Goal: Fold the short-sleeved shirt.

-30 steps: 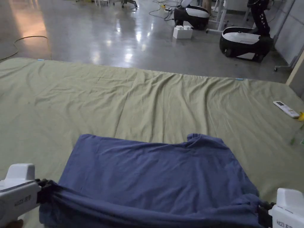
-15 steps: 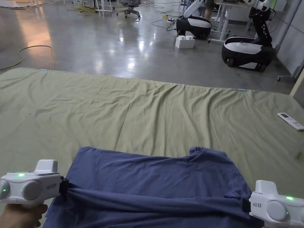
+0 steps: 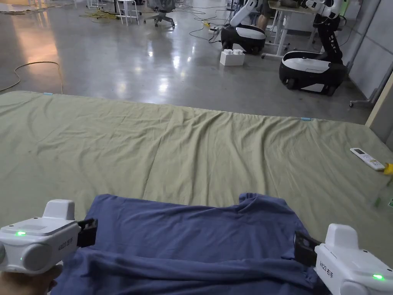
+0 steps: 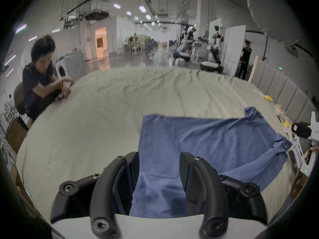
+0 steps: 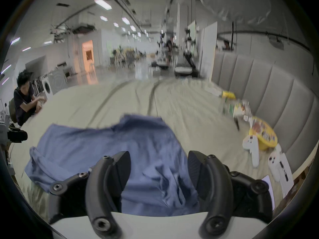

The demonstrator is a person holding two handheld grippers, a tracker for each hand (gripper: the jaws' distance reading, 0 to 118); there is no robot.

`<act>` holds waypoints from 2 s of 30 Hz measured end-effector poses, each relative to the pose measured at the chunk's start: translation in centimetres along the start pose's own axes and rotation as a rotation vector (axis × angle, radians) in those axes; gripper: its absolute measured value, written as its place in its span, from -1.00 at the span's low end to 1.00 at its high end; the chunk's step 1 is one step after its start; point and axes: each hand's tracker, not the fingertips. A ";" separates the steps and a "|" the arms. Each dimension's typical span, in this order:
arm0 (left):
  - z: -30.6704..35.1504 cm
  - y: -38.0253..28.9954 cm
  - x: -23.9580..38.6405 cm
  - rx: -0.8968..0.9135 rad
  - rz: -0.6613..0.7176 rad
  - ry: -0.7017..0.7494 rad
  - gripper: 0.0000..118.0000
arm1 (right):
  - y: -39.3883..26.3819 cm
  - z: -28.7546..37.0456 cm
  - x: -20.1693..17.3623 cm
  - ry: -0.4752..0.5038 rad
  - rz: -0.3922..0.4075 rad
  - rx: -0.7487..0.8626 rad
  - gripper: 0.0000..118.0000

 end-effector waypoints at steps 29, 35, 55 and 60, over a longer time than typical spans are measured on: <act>11.3 -2.5 0.9 0.225 -0.014 0.083 -0.98 | 2.6 10.8 -6.4 -0.045 0.076 0.418 -0.99; 6.7 -6.5 -3.0 -0.097 0.079 0.039 -0.97 | 0.9 10.2 -5.8 -0.054 0.092 0.354 -0.99; 0.0 -11.1 -1.6 -0.355 0.035 0.062 -0.76 | -3.5 8.0 -2.7 -0.095 0.059 0.142 -0.99; 0.3 -10.7 -1.7 -0.360 0.041 0.034 -0.91 | -4.1 6.8 0.0 -0.094 0.001 0.010 -0.97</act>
